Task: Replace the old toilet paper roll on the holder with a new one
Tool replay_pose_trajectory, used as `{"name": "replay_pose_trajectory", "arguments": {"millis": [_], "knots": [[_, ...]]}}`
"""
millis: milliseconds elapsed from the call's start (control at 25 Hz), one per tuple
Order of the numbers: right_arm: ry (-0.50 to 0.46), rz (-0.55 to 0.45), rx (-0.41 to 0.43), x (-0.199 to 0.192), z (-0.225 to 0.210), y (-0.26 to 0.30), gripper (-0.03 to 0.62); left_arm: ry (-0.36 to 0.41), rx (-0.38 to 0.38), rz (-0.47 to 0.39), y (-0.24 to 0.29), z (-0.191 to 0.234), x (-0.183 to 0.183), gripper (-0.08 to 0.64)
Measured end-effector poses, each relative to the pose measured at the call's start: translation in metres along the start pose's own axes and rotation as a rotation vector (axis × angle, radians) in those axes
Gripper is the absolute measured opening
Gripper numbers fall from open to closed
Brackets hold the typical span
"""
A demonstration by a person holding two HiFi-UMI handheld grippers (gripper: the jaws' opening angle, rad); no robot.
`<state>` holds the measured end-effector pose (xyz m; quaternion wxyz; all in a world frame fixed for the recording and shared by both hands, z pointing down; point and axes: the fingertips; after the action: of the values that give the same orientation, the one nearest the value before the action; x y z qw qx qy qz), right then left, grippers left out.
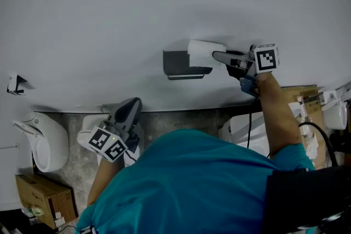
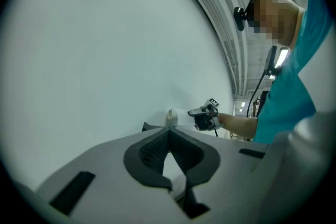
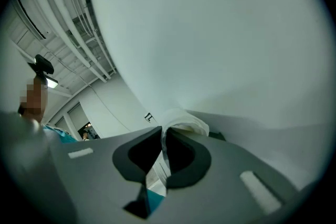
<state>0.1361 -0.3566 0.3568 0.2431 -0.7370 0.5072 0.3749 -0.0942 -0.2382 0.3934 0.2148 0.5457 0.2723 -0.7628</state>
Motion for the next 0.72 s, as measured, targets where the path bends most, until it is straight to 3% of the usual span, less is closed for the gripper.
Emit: {"name": "replay_pose_trajectory", "arguments": {"millis": [560, 720], "knots": [[-0.003, -0.023, -0.081, 0.007, 0.005, 0.001, 0.018, -0.07, -0.032, 0.019, -0.01, 0.068, 0.01, 0.008], [0.001, -0.008, -0.089, -0.014, 0.004, -0.043, 0.018, -0.064, -0.045, 0.02, -0.003, 0.038, -0.001, 0.008]]}}
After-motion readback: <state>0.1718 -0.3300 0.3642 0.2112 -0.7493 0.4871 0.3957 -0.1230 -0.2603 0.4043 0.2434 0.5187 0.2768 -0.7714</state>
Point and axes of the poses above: the fingertips, and each gripper's own axes: y forward along the fingers, z to its left, x out of its top, and after that the axes turned 11 degrees about -z, right-handed
